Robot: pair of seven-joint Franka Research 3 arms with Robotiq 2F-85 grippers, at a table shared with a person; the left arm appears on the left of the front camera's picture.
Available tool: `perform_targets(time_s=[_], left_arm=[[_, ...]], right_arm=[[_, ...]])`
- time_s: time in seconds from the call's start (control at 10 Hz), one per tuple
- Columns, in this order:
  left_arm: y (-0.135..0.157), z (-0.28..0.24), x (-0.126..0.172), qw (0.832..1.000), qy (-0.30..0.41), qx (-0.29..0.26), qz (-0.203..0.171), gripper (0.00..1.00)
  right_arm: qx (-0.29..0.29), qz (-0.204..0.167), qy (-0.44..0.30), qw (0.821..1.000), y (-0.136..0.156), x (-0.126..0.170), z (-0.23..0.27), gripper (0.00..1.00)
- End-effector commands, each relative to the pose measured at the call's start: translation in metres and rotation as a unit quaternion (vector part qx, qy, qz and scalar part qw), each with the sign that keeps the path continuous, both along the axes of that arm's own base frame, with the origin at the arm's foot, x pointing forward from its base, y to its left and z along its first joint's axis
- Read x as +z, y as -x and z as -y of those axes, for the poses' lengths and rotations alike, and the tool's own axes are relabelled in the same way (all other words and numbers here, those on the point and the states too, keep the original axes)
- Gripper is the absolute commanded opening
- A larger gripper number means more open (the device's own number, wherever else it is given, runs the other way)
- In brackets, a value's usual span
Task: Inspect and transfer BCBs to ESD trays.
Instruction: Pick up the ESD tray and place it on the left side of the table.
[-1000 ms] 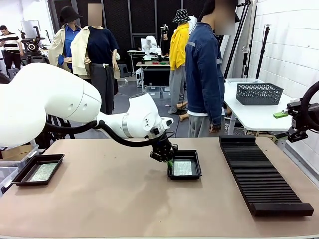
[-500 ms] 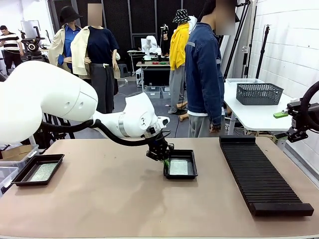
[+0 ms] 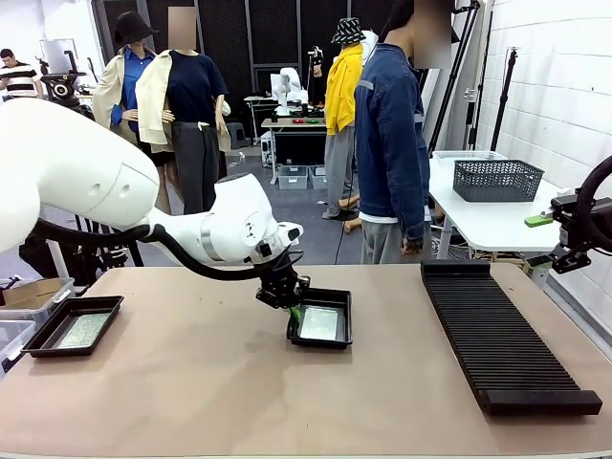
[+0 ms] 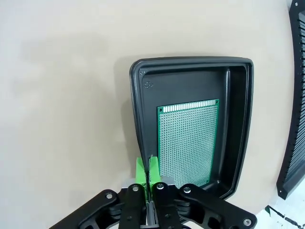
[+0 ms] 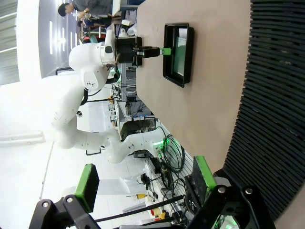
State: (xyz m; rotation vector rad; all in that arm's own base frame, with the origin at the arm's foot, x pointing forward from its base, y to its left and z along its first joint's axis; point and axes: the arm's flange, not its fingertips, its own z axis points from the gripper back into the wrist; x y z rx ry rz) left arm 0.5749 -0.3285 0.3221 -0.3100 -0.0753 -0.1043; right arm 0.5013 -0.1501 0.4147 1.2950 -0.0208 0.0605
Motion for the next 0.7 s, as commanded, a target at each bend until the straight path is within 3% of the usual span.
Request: perform_targets(time_s=[0.0, 0.6], left_arm=[[0.012, -0.024, 0.005, 1.000, 0.015, -0.005, 0.006, 0.00], [0.004, -0.092, 0.007, 1.000, -0.010, 0.015, 0.000, 0.00]], right_arm=[[-0.001, 0.001, 0.001, 1.000, 0.003, 0.001, -0.002, 1.00], [-0.001, 0.001, 0.001, 1.000, 0.003, 0.001, -0.002, 1.00]])
